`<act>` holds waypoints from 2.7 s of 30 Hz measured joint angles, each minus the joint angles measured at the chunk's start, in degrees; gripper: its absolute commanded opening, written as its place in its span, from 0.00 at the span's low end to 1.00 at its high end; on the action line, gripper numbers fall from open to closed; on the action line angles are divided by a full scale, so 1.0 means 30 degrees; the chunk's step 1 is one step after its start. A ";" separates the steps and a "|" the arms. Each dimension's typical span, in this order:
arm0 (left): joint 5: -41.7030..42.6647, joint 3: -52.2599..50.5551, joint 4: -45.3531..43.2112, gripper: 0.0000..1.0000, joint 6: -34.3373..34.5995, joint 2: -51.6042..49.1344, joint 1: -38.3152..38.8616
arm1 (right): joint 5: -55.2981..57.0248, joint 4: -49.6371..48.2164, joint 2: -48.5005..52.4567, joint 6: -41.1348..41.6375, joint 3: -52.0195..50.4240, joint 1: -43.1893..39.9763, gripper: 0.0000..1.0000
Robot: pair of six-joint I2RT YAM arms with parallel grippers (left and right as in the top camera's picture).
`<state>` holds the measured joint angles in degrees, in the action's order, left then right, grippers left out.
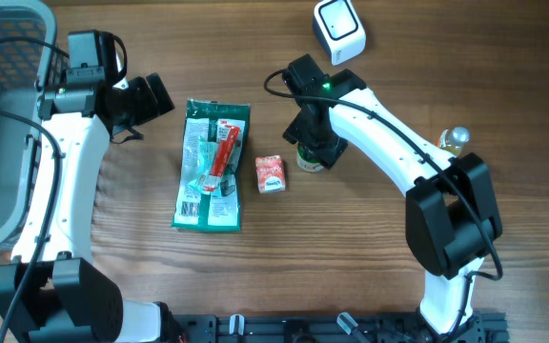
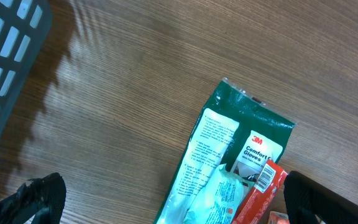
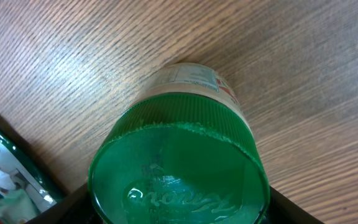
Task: Scan the item barcode
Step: 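Lift the green tub toward the white scanner with the right gripper, then tilt the tub and hold its label up to the scanner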
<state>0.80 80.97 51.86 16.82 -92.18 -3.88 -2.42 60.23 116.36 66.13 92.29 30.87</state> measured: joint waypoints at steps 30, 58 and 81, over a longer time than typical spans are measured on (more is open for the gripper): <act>0.0007 0.0000 0.0000 1.00 -0.0007 0.0000 0.0000 | 0.0466 0.1596 0.0007 -1.2859 0.1253 -0.0401 1.00; 0.0000 0.0000 0.0000 1.00 -0.0007 0.0000 0.0000 | 0.0612 -0.3002 0.0007 -1.1038 -0.2630 -0.0357 0.67; 0.0000 0.0000 0.0007 1.00 -0.0007 0.0000 0.0000 | -1.5628 0.1209 -0.2186 -1.2888 -0.1464 -0.1311 0.04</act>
<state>0.80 80.97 51.88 16.80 -92.18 -3.88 -49.30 63.86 109.80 27.46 87.90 26.94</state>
